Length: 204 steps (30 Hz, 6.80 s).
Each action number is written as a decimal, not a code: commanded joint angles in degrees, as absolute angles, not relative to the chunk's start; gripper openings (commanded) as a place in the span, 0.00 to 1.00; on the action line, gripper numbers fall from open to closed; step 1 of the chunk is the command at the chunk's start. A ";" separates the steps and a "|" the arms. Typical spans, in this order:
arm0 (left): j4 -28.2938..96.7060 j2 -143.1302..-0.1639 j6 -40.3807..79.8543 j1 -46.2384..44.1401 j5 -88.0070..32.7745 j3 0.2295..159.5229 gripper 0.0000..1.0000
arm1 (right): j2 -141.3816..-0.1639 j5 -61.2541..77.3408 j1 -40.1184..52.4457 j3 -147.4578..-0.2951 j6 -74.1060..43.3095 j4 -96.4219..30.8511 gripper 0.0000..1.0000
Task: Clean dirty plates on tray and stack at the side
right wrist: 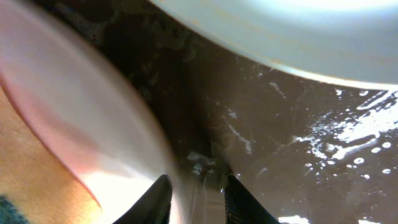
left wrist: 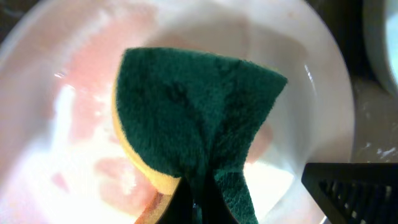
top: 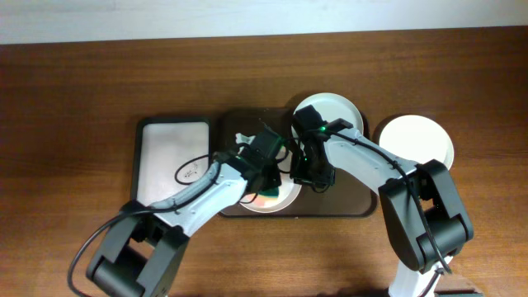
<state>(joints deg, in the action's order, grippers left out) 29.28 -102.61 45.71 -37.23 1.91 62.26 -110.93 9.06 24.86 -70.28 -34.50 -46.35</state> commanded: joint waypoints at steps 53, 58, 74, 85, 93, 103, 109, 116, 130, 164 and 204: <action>32.27 -96.57 10.20 -3.57 -2.85 54.26 0.00 | -91.37 -67.00 50.24 -73.84 -5.02 -38.98 0.04; 32.27 -96.57 10.20 -3.57 -2.85 54.26 0.00 | -91.37 -69.10 50.24 -73.84 0.10 -36.36 0.04; 32.36 -96.57 10.22 -3.57 -3.68 54.26 0.00 | -93.41 -6.44 -16.47 -71.92 -23.00 -49.12 0.04; 32.36 -96.57 10.22 -3.57 -3.68 54.26 0.00 | -94.43 7.53 -15.55 -71.24 -15.55 -45.34 0.64; 32.40 -96.57 10.22 -3.57 -3.70 54.26 0.00 | -107.13 8.86 -1.37 -71.24 -5.76 -31.70 0.53; 32.47 -96.57 10.22 -3.57 -3.70 54.26 0.00 | -112.07 8.45 1.50 -71.24 -6.42 -26.83 0.25; 32.60 -96.57 10.22 -3.57 -3.70 54.26 0.00 | -113.84 22.17 2.09 -71.24 -6.42 -31.33 0.04; 32.36 -89.58 10.20 -3.64 -4.08 57.06 0.00 | -113.84 24.82 15.03 -71.24 -6.46 -33.82 0.04; 11.97 -81.91 2.90 -3.62 5.45 57.28 0.00 | -113.84 21.80 18.00 -71.24 -6.44 -33.82 0.04; 23.97 -106.45 30.74 -29.15 -20.73 67.59 0.00 | -113.84 20.34 18.00 -71.24 -6.44 -34.13 0.16; 36.64 -109.51 23.59 -28.82 18.44 72.12 0.00 | -113.84 19.22 18.00 -71.24 -6.46 -35.40 0.12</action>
<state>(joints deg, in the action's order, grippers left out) 34.74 -108.33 27.86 -31.11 12.58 69.17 -112.90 20.97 18.04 -71.35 -6.31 -34.92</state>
